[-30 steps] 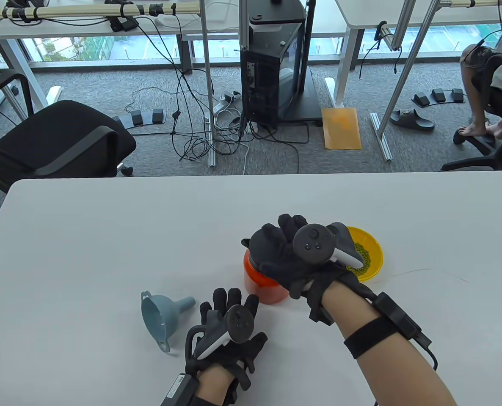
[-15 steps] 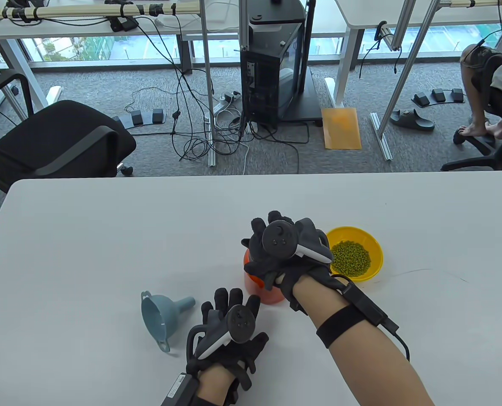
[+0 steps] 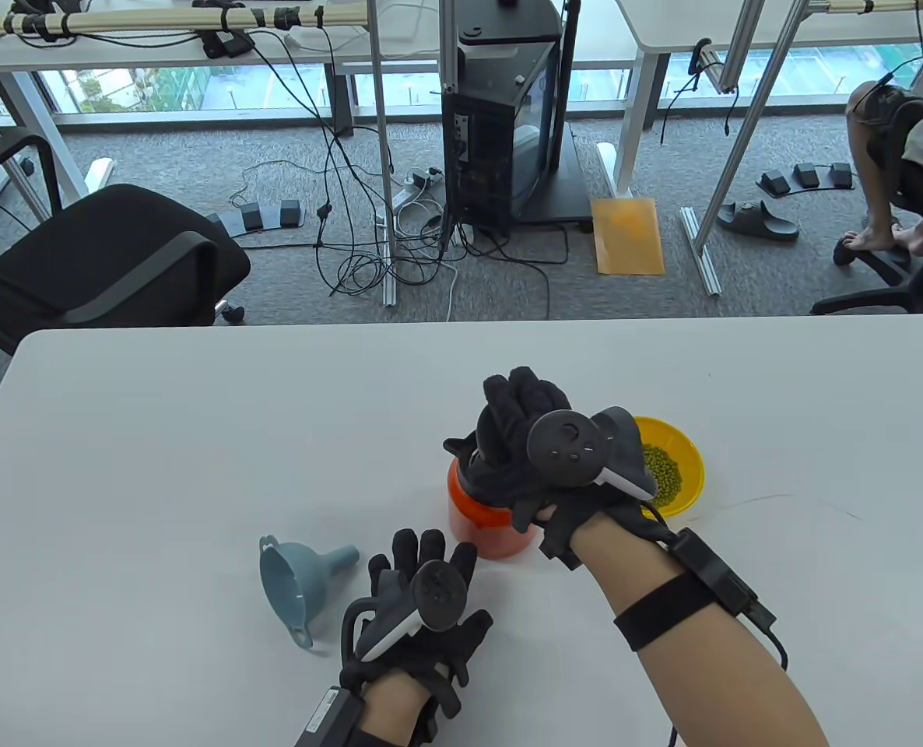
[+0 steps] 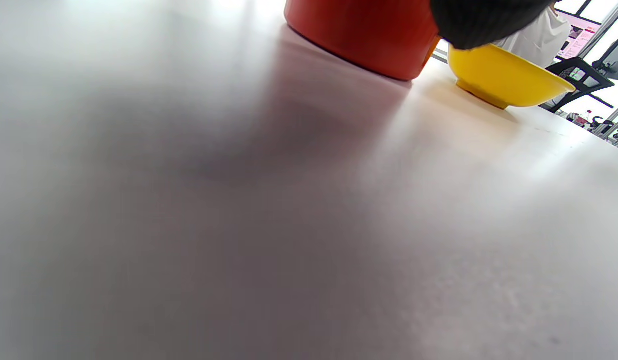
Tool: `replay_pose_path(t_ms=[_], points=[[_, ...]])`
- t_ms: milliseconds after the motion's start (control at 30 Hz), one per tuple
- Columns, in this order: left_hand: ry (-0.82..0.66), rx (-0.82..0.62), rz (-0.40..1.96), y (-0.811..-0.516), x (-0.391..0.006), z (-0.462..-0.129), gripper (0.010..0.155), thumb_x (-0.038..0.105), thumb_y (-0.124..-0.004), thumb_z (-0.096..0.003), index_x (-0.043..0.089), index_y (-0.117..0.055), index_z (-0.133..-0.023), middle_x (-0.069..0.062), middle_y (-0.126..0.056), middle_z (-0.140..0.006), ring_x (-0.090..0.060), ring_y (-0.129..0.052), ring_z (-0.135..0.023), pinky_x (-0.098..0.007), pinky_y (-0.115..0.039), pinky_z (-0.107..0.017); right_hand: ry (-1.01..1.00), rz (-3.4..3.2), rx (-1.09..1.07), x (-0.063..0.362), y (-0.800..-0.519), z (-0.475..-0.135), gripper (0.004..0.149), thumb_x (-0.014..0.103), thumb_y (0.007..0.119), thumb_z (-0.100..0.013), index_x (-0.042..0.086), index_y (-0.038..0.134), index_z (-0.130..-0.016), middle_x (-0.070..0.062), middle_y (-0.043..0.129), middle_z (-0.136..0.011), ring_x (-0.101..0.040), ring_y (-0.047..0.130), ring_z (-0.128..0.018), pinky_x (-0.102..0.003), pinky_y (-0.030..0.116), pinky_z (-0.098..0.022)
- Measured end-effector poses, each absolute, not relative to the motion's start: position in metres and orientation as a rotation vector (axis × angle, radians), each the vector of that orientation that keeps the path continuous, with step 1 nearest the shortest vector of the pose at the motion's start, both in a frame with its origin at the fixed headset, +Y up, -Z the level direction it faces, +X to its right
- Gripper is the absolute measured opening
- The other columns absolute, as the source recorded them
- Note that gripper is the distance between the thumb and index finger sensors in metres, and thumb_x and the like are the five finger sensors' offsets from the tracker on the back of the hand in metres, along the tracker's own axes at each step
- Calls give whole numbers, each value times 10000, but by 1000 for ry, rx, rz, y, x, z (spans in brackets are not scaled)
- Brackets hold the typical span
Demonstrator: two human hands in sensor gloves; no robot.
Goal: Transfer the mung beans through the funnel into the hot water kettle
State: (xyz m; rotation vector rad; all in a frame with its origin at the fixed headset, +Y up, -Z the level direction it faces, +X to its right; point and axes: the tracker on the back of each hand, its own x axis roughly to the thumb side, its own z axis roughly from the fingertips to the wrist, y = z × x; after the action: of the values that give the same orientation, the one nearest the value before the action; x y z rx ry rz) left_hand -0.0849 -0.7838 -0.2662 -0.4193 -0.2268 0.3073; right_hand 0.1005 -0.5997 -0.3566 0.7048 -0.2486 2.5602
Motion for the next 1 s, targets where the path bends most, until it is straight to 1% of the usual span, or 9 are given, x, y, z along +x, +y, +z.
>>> replay_pose_path(t_ms=[133,233,333,400,467,667,767,867,1000], points=[[-237,-404,305,-782,-83,-265,918,617,-662,-480,344,-67,-1123,36,43,-1135,-350,152,-996,-659,-20,-695,-294,2442,657,130,-593,-345,995,448,958,-433,-41,373,-1072,-387,362,-1030,-758,500,-859,-849,677,-448],[-237,-405,304,-782,-84,-265,915,616,-660,-480,343,-68,-1122,34,43,-1135,-350,152,-996,-659,-19,-695,-328,2342,629,152,-596,-335,969,436,889,-476,-68,304,-1062,-402,335,-1018,-764,491,-857,-857,672,-444],[-234,-408,307,-782,-84,-265,908,612,-657,-483,346,-66,-1120,33,43,-1135,-350,152,-995,-659,-18,-694,-290,2156,586,171,-607,-328,897,344,801,-507,-137,247,-1022,-459,307,-964,-789,486,-832,-851,606,-465],[-232,-402,307,-781,-85,-265,903,610,-657,-483,348,-71,-1118,31,42,-1135,-351,152,-996,-658,-18,-695,-201,1983,541,184,-622,-324,881,321,773,-518,-154,217,-1010,-476,299,-946,-790,483,-822,-842,577,-476],[-229,-400,305,-781,-85,-265,898,612,-656,-482,353,-75,-1116,28,42,-1134,-352,152,-995,-658,-19,-695,-130,1880,459,194,-636,-319,870,304,763,-526,-160,204,-1004,-483,303,-938,-791,482,-814,-830,580,-482],[-222,-398,313,-781,-87,-266,889,609,-658,-483,360,-82,-1113,21,39,-1133,-355,152,-993,-659,-19,-694,-47,1646,273,226,-685,-294,834,276,748,-529,-162,220,-1002,-487,384,-922,-773,595,-781,-762,716,-466],[-227,-401,311,-781,-87,-266,894,610,-655,-484,354,-76,-1115,23,42,-1133,-354,152,-993,-659,-19,-694,17,1507,152,241,-718,-276,821,239,763,-516,-160,237,-1003,-480,437,-916,-745,663,-774,-725,772,-456],[-229,-403,310,-781,-86,-265,898,610,-657,-483,353,-74,-1116,25,42,-1134,-355,153,-993,-659,-19,-694,49,1534,103,251,-739,-264,804,229,777,-509,-157,280,-1009,-463,503,-913,-706,747,-761,-679,828,-446],[-229,-400,312,-781,-87,-266,894,611,-656,-482,355,-78,-1114,22,41,-1134,-354,152,-994,-658,-20,-695,73,1572,46,261,-761,-254,774,204,766,-503,-157,310,-1013,-457,542,-907,-700,806,-718,-654,860,-415]])
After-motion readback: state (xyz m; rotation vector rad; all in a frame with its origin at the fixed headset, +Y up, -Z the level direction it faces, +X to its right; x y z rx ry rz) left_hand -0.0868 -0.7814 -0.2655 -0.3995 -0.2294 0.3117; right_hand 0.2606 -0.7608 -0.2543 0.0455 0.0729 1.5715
